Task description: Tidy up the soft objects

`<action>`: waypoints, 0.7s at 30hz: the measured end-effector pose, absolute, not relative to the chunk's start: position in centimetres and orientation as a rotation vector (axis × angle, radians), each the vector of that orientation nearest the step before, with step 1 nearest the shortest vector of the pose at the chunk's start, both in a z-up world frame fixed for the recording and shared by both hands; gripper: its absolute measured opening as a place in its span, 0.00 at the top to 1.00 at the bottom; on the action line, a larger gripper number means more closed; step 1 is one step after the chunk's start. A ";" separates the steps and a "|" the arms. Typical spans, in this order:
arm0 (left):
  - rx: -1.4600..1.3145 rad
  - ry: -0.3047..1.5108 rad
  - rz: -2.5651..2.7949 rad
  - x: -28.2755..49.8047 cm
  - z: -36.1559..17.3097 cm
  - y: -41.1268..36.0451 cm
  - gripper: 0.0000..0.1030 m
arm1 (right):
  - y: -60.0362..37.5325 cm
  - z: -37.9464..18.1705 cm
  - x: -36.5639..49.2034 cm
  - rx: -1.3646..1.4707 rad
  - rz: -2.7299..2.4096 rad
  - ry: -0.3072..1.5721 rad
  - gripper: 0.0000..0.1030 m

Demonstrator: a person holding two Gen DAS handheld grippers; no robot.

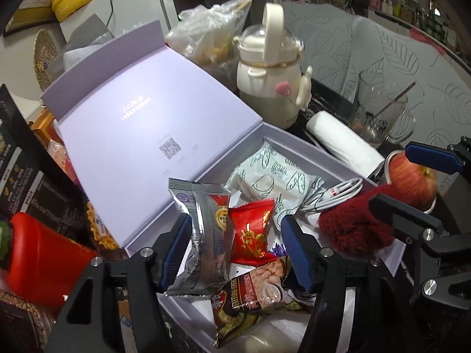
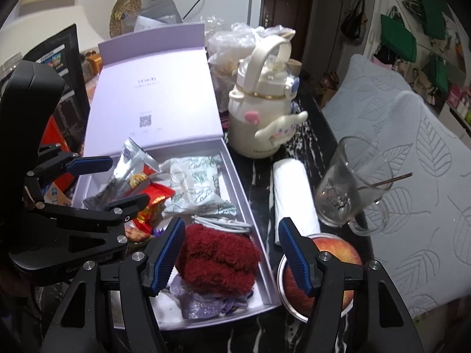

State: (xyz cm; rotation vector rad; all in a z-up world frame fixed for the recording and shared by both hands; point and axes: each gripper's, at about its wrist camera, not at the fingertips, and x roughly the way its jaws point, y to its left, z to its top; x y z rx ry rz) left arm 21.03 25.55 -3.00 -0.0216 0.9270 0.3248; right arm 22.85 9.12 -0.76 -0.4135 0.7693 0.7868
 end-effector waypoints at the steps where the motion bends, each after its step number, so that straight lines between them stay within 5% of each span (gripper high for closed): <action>1: -0.024 0.919 0.327 20.8 -2.6 25.5 0.40 | 9.1 -0.5 22.8 -0.411 0.787 0.763 0.36; 21: -0.057 0.666 0.312 12.1 10.0 22.7 0.37 | 4.8 11.7 15.8 -0.362 0.803 0.455 0.34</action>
